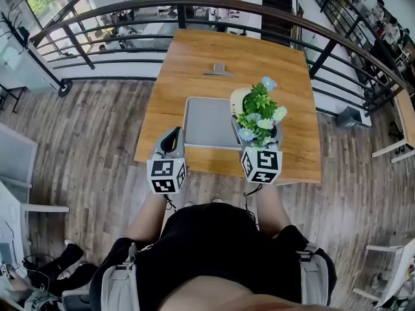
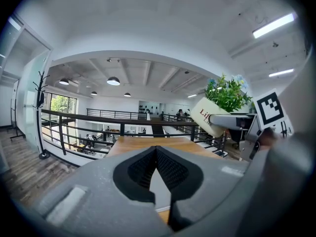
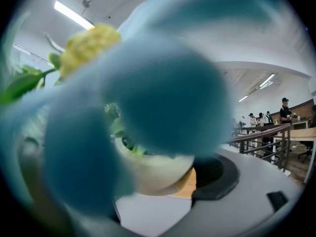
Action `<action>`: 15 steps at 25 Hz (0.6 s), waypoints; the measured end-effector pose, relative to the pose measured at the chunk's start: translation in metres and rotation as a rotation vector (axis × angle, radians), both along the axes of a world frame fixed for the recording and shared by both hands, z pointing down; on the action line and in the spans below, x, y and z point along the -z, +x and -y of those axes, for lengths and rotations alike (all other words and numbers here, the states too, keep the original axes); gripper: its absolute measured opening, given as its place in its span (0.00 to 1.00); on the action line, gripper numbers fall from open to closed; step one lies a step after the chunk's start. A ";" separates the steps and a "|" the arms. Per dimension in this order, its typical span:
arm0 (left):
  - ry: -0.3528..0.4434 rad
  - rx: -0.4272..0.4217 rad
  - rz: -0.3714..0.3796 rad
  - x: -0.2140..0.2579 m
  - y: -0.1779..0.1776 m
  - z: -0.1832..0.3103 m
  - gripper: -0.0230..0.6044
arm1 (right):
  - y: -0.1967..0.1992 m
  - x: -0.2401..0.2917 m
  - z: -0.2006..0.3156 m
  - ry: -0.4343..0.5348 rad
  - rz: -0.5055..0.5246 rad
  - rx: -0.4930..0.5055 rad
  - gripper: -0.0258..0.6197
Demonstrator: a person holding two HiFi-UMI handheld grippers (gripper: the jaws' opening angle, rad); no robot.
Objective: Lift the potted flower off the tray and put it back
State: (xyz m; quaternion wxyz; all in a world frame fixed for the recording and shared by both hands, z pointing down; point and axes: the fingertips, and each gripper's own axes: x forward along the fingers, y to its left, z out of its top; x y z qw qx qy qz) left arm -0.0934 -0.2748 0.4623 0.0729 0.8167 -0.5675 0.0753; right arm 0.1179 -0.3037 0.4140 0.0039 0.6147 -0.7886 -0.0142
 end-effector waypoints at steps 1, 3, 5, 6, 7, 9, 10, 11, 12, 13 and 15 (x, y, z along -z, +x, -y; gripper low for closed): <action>0.002 0.002 0.001 0.001 0.000 -0.001 0.06 | -0.001 0.000 0.001 0.000 0.000 0.001 0.76; 0.004 0.005 0.002 0.001 -0.002 -0.003 0.06 | -0.003 0.000 0.002 -0.002 -0.004 0.004 0.76; 0.005 0.012 0.004 0.001 -0.005 -0.005 0.06 | -0.008 0.000 0.003 -0.002 -0.012 0.012 0.76; 0.005 0.018 0.004 0.001 -0.008 -0.006 0.06 | -0.011 -0.001 0.005 0.000 -0.017 0.017 0.76; 0.006 0.025 0.004 0.001 -0.011 -0.007 0.06 | -0.014 -0.001 0.007 0.001 -0.021 0.022 0.76; 0.009 0.040 0.003 0.003 -0.016 -0.008 0.06 | -0.020 -0.004 0.013 -0.004 -0.026 0.034 0.76; 0.011 0.047 0.003 0.004 -0.018 -0.009 0.06 | -0.022 -0.007 0.018 -0.009 -0.026 0.040 0.76; 0.012 0.053 0.004 0.005 -0.018 -0.010 0.06 | -0.024 -0.010 0.022 -0.016 -0.026 0.046 0.76; 0.013 0.058 0.005 0.006 -0.019 -0.011 0.06 | -0.025 -0.013 0.025 -0.022 -0.026 0.052 0.76; 0.014 0.063 0.006 0.007 -0.020 -0.012 0.06 | -0.027 -0.018 0.029 -0.029 -0.027 0.059 0.76; 0.013 0.075 0.008 0.006 -0.025 -0.013 0.06 | -0.032 -0.029 0.038 -0.049 -0.031 0.068 0.76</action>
